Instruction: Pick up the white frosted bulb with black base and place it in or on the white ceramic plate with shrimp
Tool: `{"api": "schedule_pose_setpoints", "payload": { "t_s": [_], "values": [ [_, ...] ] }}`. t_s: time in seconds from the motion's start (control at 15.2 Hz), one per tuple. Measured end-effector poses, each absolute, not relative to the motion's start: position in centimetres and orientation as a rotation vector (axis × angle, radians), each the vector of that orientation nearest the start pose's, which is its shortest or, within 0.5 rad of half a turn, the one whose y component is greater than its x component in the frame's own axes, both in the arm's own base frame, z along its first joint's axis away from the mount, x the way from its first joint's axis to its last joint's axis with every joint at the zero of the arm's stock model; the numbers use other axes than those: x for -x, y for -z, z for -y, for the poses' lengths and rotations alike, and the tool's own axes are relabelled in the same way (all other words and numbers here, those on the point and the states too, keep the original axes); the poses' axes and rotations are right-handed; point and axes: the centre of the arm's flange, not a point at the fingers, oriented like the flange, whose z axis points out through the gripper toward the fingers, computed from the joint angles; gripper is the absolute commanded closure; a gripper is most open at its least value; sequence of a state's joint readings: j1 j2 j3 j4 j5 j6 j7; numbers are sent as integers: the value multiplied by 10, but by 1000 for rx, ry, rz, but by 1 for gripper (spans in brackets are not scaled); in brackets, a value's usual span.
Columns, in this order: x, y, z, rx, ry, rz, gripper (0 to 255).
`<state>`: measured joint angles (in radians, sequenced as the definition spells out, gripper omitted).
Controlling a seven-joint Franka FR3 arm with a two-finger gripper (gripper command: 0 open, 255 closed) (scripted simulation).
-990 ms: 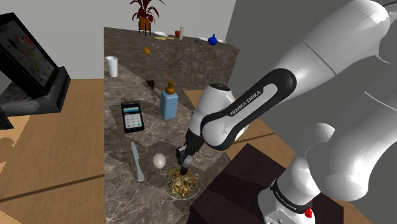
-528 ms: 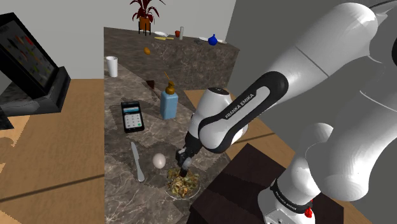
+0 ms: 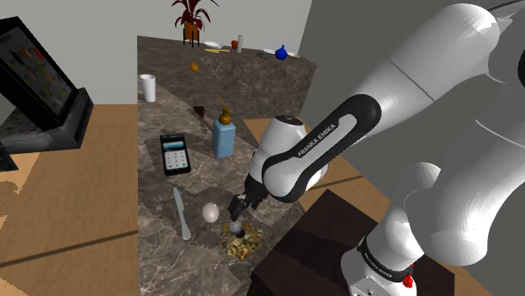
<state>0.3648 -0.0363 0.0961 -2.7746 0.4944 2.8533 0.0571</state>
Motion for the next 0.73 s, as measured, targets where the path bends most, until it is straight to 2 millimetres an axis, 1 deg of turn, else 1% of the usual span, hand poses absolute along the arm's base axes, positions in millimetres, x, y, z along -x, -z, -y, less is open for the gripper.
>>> {"api": "schedule_pose_setpoints", "payload": {
  "t_s": [0.07, 0.2, 0.33, 0.46, 0.73],
  "values": [
    [-363, -238, -150, 2952, 99, -94, 0],
    [-362, -258, -147, 2950, 100, -94, 0],
    [-358, -275, -142, 2951, 100, -93, 0],
    [-358, -280, -141, 2952, 100, -93, 0],
    [-358, -281, -142, 2952, 99, -93, 0]
  ]
}}
